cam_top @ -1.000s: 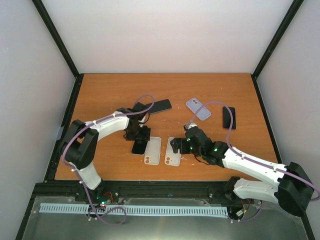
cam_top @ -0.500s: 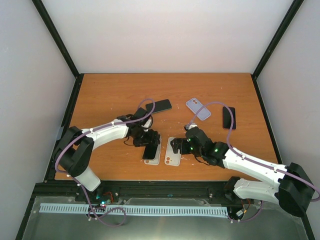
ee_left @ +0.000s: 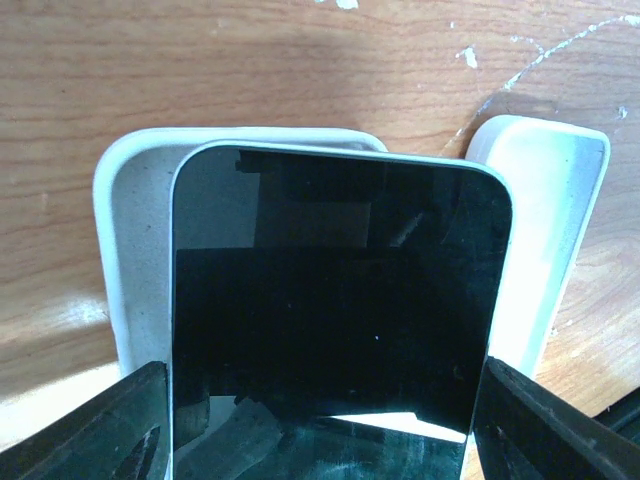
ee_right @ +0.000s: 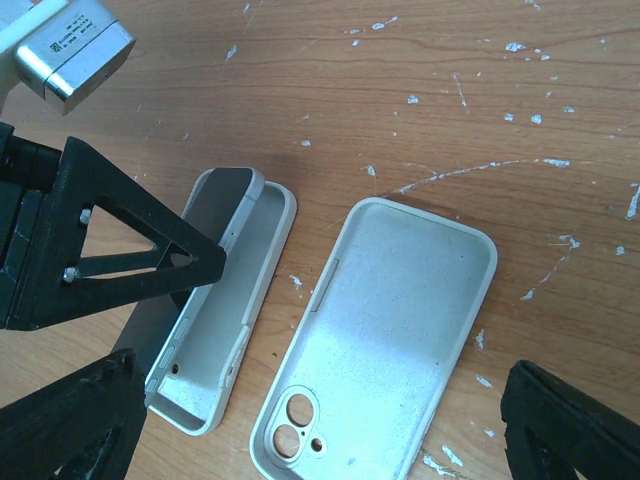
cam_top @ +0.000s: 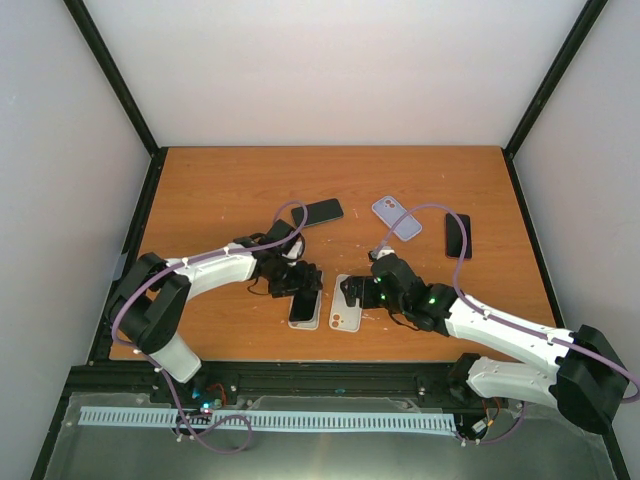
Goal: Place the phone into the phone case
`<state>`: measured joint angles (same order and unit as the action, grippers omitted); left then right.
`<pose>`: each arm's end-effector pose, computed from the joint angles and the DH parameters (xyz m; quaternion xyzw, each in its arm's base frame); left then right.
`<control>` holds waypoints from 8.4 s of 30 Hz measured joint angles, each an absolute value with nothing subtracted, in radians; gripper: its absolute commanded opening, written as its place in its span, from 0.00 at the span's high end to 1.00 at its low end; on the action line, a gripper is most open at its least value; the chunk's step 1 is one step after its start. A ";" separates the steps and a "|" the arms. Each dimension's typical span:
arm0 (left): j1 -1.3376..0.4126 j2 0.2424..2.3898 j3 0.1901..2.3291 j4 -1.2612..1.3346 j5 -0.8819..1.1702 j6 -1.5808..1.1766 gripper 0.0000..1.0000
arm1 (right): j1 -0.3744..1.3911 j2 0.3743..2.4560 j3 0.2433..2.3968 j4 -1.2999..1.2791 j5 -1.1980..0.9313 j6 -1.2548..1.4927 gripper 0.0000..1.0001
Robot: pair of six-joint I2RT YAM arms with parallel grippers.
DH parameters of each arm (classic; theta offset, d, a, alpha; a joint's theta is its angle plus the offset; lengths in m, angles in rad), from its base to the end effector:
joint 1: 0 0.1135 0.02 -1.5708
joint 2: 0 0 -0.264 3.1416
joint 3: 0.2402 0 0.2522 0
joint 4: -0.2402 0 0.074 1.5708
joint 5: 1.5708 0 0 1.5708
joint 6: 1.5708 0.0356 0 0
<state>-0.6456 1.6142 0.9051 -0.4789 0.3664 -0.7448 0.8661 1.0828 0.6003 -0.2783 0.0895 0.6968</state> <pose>0.2291 -0.1886 0.1638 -0.0132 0.9658 -0.2572 0.0291 0.1452 0.1658 0.2107 -0.0601 0.9164 0.2480 0.3084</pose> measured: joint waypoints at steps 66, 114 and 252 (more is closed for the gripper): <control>-0.482 1.443 0.626 -0.268 0.484 -0.701 0.40 | 0.904 1.623 0.763 -0.027 -0.133 0.817 0.85; -0.482 1.516 0.575 -0.107 0.588 -0.667 0.57 | 0.910 1.656 0.764 0.002 -0.120 0.838 0.87; -0.430 1.397 0.492 0.046 0.764 -0.855 0.60 | 0.973 1.616 0.541 0.351 -0.038 0.938 0.84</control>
<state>-0.4305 1.3968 0.4919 0.0460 0.7639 -0.8555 0.9733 1.6157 0.5411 0.3511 -0.0376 0.9379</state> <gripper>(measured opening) 0.404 0.164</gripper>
